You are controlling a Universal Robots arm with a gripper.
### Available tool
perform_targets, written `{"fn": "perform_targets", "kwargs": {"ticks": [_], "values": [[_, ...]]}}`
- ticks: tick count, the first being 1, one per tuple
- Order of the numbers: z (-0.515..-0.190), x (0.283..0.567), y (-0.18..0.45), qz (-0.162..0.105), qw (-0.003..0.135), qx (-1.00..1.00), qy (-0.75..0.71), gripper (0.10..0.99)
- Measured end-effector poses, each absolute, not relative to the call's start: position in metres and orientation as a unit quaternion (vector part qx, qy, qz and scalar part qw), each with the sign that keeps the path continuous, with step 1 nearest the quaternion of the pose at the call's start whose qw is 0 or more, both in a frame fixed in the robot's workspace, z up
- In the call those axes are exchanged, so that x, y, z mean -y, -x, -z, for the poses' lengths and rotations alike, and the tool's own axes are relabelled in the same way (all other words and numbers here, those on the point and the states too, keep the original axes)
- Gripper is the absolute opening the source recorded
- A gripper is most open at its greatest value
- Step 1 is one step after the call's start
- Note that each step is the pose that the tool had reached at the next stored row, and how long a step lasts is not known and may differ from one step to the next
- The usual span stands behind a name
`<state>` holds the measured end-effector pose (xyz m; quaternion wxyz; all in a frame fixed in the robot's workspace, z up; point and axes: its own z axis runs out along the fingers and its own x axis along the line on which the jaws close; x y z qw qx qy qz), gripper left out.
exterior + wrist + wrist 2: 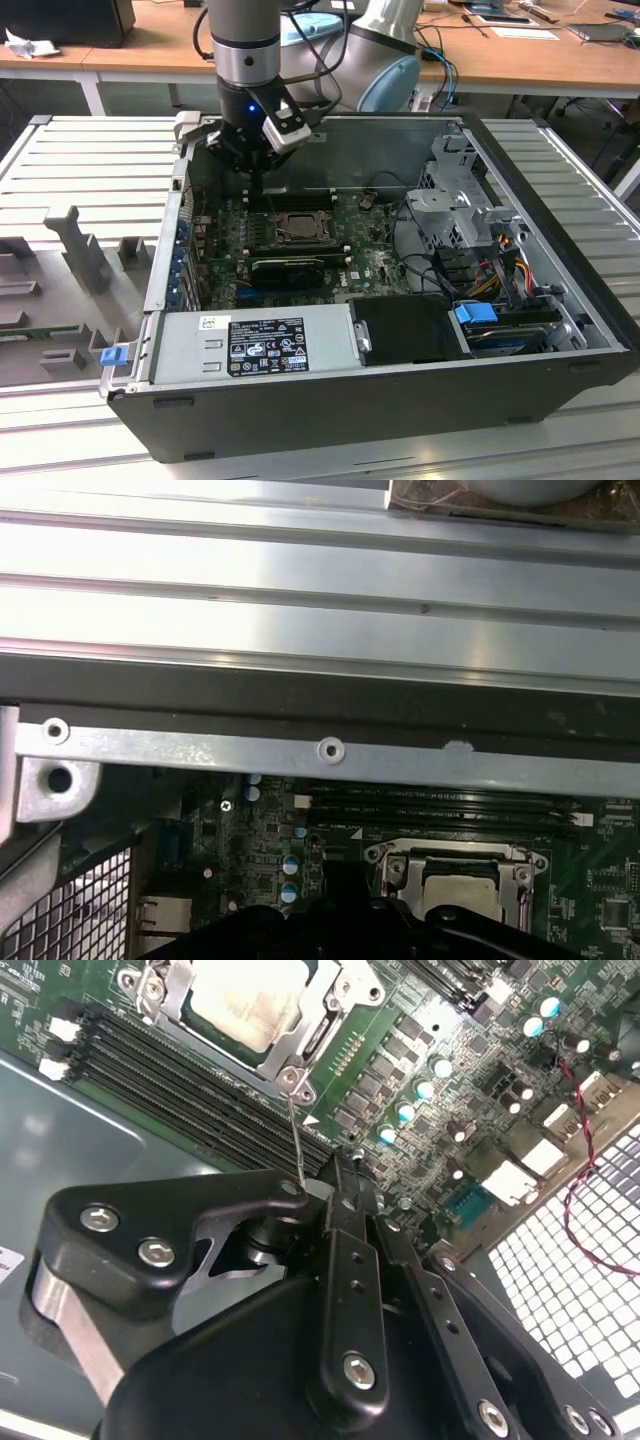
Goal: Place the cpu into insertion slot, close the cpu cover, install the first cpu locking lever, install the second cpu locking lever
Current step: 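Install the first cpu locking lever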
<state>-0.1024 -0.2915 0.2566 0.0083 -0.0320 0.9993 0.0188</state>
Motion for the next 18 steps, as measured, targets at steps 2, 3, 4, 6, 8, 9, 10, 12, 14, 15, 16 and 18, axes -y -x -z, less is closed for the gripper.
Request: {"fn": "perform_targets", "kwargs": {"ticks": [2, 3, 4, 6, 8, 9, 10, 12, 14, 15, 16, 18], "values": [[-0.257, 0.292, 0.100, -0.019, 0.008, -0.999, 0.032, 0.106], [-0.257, 0.292, 0.099, -0.019, 0.008, -0.999, 0.032, 0.106], [-0.257, 0.292, 0.098, -0.019, 0.008, -0.999, 0.032, 0.106], [-0.257, 0.292, 0.096, -0.019, 0.008, -0.999, 0.032, 0.106], [-0.257, 0.292, 0.093, -0.019, 0.008, -0.999, 0.032, 0.106], [-0.257, 0.292, 0.091, -0.019, 0.008, -0.999, 0.032, 0.106], [-0.256, 0.292, 0.089, -0.019, 0.008, -0.999, 0.032, 0.106], [-0.256, 0.292, 0.085, -0.019, 0.008, -0.999, 0.032, 0.106], [-0.256, 0.292, 0.081, -0.019, 0.008, -0.999, 0.032, 0.106], [-0.256, 0.292, 0.080, -0.019, 0.008, -0.999, 0.032, 0.106], [-0.256, 0.292, 0.077, -0.019, 0.008, -0.999, 0.032, 0.106], [-0.256, 0.291, 0.072, -0.019, 0.008, -0.999, 0.032, 0.106]]}}
